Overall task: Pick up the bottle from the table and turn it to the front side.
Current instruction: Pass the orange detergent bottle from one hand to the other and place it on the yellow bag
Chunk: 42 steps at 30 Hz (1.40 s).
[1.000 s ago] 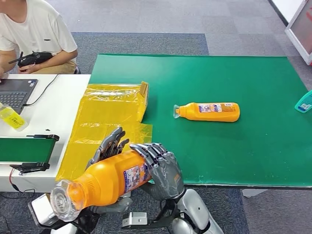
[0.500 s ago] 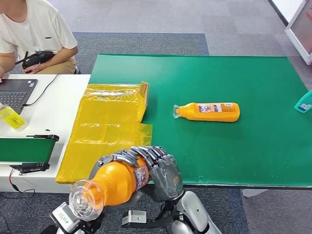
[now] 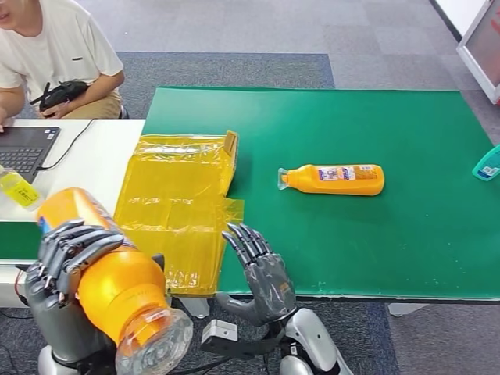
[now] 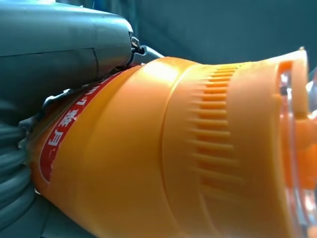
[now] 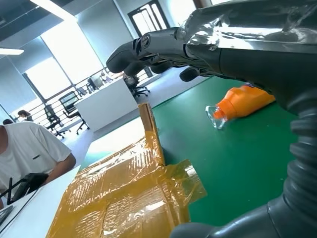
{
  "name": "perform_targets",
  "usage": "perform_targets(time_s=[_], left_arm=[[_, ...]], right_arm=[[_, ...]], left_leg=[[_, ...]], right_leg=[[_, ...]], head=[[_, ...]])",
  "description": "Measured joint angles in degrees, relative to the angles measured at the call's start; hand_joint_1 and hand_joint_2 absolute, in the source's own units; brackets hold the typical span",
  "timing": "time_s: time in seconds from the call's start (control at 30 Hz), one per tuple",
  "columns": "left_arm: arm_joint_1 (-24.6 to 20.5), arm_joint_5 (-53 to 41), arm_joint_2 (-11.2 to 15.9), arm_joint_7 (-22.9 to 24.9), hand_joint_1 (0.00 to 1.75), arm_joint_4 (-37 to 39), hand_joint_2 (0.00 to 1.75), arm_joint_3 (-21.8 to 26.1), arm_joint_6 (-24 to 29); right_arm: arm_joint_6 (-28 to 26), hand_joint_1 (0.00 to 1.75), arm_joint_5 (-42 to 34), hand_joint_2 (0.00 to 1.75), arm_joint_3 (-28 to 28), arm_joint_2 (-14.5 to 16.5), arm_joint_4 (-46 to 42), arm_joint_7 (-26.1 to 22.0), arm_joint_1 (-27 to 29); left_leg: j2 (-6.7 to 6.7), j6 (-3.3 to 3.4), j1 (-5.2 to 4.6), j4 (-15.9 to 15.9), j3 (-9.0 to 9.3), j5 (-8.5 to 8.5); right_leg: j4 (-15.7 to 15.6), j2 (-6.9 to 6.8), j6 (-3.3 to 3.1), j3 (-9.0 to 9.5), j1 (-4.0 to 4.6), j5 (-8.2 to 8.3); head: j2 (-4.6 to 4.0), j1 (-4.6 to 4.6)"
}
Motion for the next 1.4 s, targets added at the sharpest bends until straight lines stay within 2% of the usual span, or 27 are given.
perform_targets(time_s=[0.13,0.2,0.23,0.33,0.4,0.47,0.53,0.57,0.6,0.7,0.87,1.0,1.23,1.4], left_arm=[[0.2,-16.3,-0.7,6.3,1.75,-2.7,1.75,1.9,1.8],[-0.7,-20.6,-0.7,9.1,1.75,-2.9,1.75,3.3,1.4],[-1.5,-21.7,-0.7,9.4,1.75,-2.8,1.75,4.5,0.6],[-5.1,-22.0,-0.6,6.0,1.75,-1.0,1.75,9.9,-4.0],[-8.0,-22.0,0.8,6.4,1.75,1.3,1.75,13.3,-7.7],[-12.1,-22.0,4.4,13.2,1.75,4.8,1.75,13.7,-12.6],[-17.7,-22.0,8.7,24.3,1.75,10.0,1.75,10.9,-18.2],[-20.5,-22.0,10.0,28.4,1.75,13.0,1.75,9.2,-20.4],[-23.0,-22.0,10.8,30.1,1.75,16.2,1.75,8.1,-21.8],[-28.5,-22.0,11.5,27.0,1.75,24.8,1.75,7.1,-23.3],[-34.6,-21.9,11.9,24.3,1.75,34.5,1.75,6.7,-28.3],[-39.6,-21.8,9.5,21.7,1.75,43.4,1.75,7.3,-29.6],[-45.9,-21.6,4.6,21.4,1.75,57.5,1.75,7.8,-31.2],[-48.3,-18.9,2.8,21.6,1.75,69.8,1.75,9.9,-30.2]], right_arm=[[0.7,0.00,-1.4,1.75,-1.6,0.4,-1.1,-1.4,0.9],[1.3,0.00,-2.3,1.75,-2.1,0.6,-1.7,-2.1,0.9],[1.6,0.00,-2.7,1.75,-2.3,0.6,-2.0,-2.4,0.9],[2.4,0.00,-3.9,1.75,-3.0,0.8,-3.0,-3.3,0.6],[2.9,0.00,-4.6,1.75,-3.2,0.8,-3.6,-3.8,0.4],[3.4,0.00,-5.2,1.75,-3.5,0.8,-4.0,-4.4,0.0],[4.2,0.00,-5.8,1.75,-3.7,0.9,-4.3,-5.3,-0.8],[4.5,0.00,-6.0,1.75,-3.8,0.9,-4.4,-5.7,-1.2],[4.9,0.00,-6.1,1.75,-3.8,1.0,-4.6,-6.1,-1.5],[5.4,0.00,-6.2,1.75,-3.9,1.2,-5.0,-6.6,-1.9],[5.8,0.00,-5.7,1.75,-3.9,1.3,-5.1,-7.3,-2.4],[5.5,0.00,-5.4,1.75,-3.9,1.3,-5.5,-7.2,-3.3],[6.2,0.00,-7.0,1.75,-3.9,1.3,-7.3,-7.5,-3.9],[6.1,0.00,-6.9,1.75,-4.3,1.1,-9.3,-8.0,-3.6]], left_leg=[[0.00,0.01,0.00,0.0,0.00,0.00],[0.00,0.00,-0.01,0.0,0.01,0.00],[0.00,0.00,-0.01,0.0,0.01,0.01],[0.00,-0.05,-0.01,0.0,0.03,0.07],[0.00,-0.12,0.00,0.0,0.05,0.12],[0.00,-0.16,0.02,0.0,0.01,0.25],[-0.02,-0.18,0.02,0.0,-0.07,0.39],[-0.03,-0.18,0.03,0.0,-0.11,0.43],[-0.03,-0.18,0.03,0.0,-0.13,0.46],[0.07,-0.18,0.02,0.0,-0.16,0.51],[0.13,-0.17,0.01,0.0,-0.24,0.51],[0.12,-0.16,0.01,0.0,-0.29,0.52],[0.12,-0.15,0.01,0.0,-0.35,0.52],[0.15,-0.16,0.01,0.0,-0.36,0.52]], right_leg=[[0.0,-0.01,0.00,0.00,-0.02,0.00],[0.0,0.00,0.01,-0.01,-0.02,0.02],[0.0,-0.01,0.01,0.00,-0.02,0.03],[0.0,0.00,-0.04,-0.01,-0.01,0.11],[0.0,0.01,-0.12,-0.06,0.01,0.17],[0.0,0.00,-0.14,-0.16,0.05,0.23],[0.0,-0.03,-0.16,-0.22,0.06,0.32],[0.0,-0.04,-0.17,-0.21,0.06,0.37],[0.0,-0.04,-0.18,-0.21,0.06,0.43],[0.0,0.10,-0.16,-0.28,0.03,0.59],[0.0,0.15,-0.13,-0.37,0.02,0.61],[0.0,0.16,-0.12,-0.40,0.03,0.63],[0.0,0.16,-0.11,-0.46,0.02,0.63],[0.0,0.20,-0.12,-0.51,0.03,0.63]], head=[[0.00,0.01],[0.00,0.00],[0.00,0.01],[0.00,0.01],[0.00,0.00],[0.00,0.01],[0.00,-0.02],[0.00,-0.01],[0.00,-0.01],[0.00,0.01],[0.00,0.00],[0.00,0.01],[0.00,0.01],[0.00,-0.01]])
